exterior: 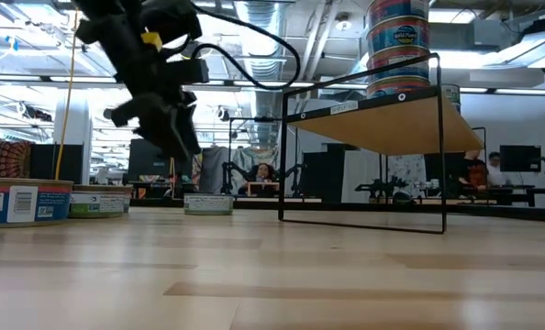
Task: Stack canned seafood by type on shelf
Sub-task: Move the green tuna can to the center of the table
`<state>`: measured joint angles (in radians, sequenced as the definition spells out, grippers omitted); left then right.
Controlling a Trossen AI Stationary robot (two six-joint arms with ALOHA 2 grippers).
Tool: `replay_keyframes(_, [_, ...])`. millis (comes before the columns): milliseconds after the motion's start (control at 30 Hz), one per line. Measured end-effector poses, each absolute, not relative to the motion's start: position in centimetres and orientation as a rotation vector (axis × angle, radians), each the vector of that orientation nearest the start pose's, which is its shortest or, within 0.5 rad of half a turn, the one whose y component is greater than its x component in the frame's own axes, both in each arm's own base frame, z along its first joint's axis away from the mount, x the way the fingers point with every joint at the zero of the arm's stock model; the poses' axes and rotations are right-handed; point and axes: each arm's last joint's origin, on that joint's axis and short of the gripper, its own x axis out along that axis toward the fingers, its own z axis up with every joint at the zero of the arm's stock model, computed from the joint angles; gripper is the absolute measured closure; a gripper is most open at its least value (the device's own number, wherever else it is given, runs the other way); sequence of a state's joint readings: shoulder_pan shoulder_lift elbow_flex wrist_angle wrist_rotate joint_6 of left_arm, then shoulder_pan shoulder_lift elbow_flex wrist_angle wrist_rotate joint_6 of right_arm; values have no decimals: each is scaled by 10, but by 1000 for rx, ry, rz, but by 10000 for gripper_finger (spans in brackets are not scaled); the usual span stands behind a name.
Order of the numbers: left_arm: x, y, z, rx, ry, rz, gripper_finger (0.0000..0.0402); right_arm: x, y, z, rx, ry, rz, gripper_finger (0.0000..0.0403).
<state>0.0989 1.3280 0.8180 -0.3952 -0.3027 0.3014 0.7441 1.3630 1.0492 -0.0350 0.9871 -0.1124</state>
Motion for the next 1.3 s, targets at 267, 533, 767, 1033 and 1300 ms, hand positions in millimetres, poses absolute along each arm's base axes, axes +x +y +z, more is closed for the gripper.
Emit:
replay_keyframes(267, [259, 38, 201, 587, 923, 201, 142, 246, 192, 307, -334, 203, -234, 127])
replay_keyframes(533, [276, 53, 169, 622, 1005, 185, 142, 253, 197, 298, -326, 209, -240, 127])
replay_keyframes(767, [279, 54, 146, 606, 1102, 133, 158, 251, 196, 298, -318, 217, -240, 127])
replay_keyframes(1033, [278, 30, 150, 529, 1075, 77, 214, 251, 195, 296, -323, 234, -243, 127])
replay_keyframes(1300, [273, -15, 158, 440, 1021, -69, 263, 252, 194, 296, -311, 233, -251, 127])
